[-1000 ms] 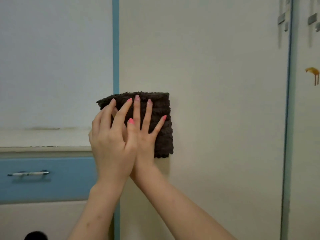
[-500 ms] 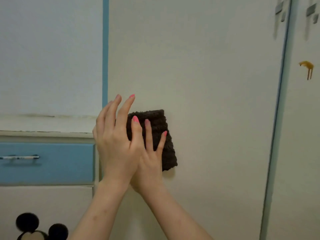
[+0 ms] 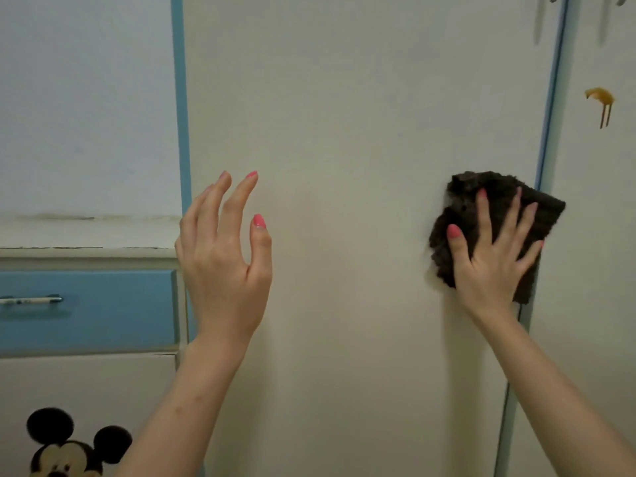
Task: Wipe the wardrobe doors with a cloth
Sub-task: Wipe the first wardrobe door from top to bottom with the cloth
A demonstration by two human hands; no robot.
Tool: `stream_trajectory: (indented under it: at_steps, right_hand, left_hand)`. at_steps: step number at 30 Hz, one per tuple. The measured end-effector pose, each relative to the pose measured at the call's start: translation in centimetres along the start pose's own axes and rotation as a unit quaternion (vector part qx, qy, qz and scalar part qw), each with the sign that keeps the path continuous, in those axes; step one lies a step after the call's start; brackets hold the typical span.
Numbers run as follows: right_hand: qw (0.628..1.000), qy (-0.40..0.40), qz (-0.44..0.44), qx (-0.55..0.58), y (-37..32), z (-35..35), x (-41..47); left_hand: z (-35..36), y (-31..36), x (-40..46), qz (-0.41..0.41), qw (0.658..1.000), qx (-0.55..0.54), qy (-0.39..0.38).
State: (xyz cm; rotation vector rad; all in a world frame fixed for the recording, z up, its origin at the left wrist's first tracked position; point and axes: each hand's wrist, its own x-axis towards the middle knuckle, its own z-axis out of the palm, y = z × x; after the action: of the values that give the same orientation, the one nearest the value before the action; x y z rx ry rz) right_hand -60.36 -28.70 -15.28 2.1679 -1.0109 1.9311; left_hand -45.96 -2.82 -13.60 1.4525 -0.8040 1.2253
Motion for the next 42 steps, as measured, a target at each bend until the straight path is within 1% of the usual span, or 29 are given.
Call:
stream_trajectory:
  at_steps: [4,7,10,13,15,17,20,22,24,26,28,31,35,39,42]
  right_hand:
    - [1.000,-0.008,0.017,0.008,2.0,0.8,-3.5]
    - [0.998,-0.022,0.052,0.003,3.6,2.0,-8.9]
    - [0.997,-0.037,0.063,-0.005,4.5,3.1,-13.2]
    - [0.996,-0.036,0.085,0.016,3.2,3.3,-13.9]
    - [0.994,-0.036,0.093,0.034,1.0,3.1,-13.9]
    - [0.997,-0.053,0.045,0.040,-2.3,3.3,-14.6]
    - [0.993,-0.081,-0.080,0.005,-9.2,4.5,-16.7]
    - [0.981,-0.090,-0.174,0.005,-14.1,5.5,-17.9]
    - [0.965,-0.079,-0.249,0.028,-18.5,6.0,-18.1]
    - [0.961,-0.055,-0.266,0.052,-22.1,6.0,-17.5]
    - [0.967,-0.021,-0.243,0.076,-24.1,6.2,-17.0]
    - [0.969,0.014,-0.231,0.092,-24.1,7.0,-17.2]
    - [0.970,0.004,-0.238,0.054,-22.4,7.9,-20.0]
    - [0.951,-0.017,-0.309,0.024,-17.9,8.7,-23.8]
    - [0.939,-0.012,-0.343,-0.006,-13.7,8.3,-23.7]
  left_hand:
    - [-0.2,-0.4,-0.6,0.012,1.000,0.006,-0.011]
    - [-0.7,-0.9,-1.0,0.013,1.000,0.006,-0.014]
    - [-1.4,-1.7,-1.6,0.010,1.000,0.011,-0.024]
    - [-2.2,-2.6,-2.4,-0.017,0.999,0.015,-0.036]
    - [-2.5,-2.9,-2.8,-0.032,0.999,0.014,-0.035]
    - [-2.9,-3.0,-2.9,-0.030,0.999,0.016,-0.036]
    - [-3.8,-3.4,-2.7,-0.022,0.999,0.021,-0.029]
    - [-4.5,-3.8,-2.4,-0.017,0.999,0.026,-0.023]
    - [-5.1,-4.0,-2.3,-0.006,0.999,0.034,-0.024]
    - [-5.5,-4.0,-2.1,0.000,0.999,0.039,-0.028]
    - [-5.7,-4.0,-2.0,-0.002,0.999,0.037,-0.028]
    - [-5.8,-3.8,-2.2,-0.005,0.999,0.038,-0.026]
    - [-5.4,-3.6,-3.1,-0.012,0.999,0.031,-0.032]
    - [-4.2,-3.2,-4.4,-0.015,0.998,0.028,-0.051]
    - [-3.0,-2.8,-5.4,-0.018,0.998,0.022,-0.060]
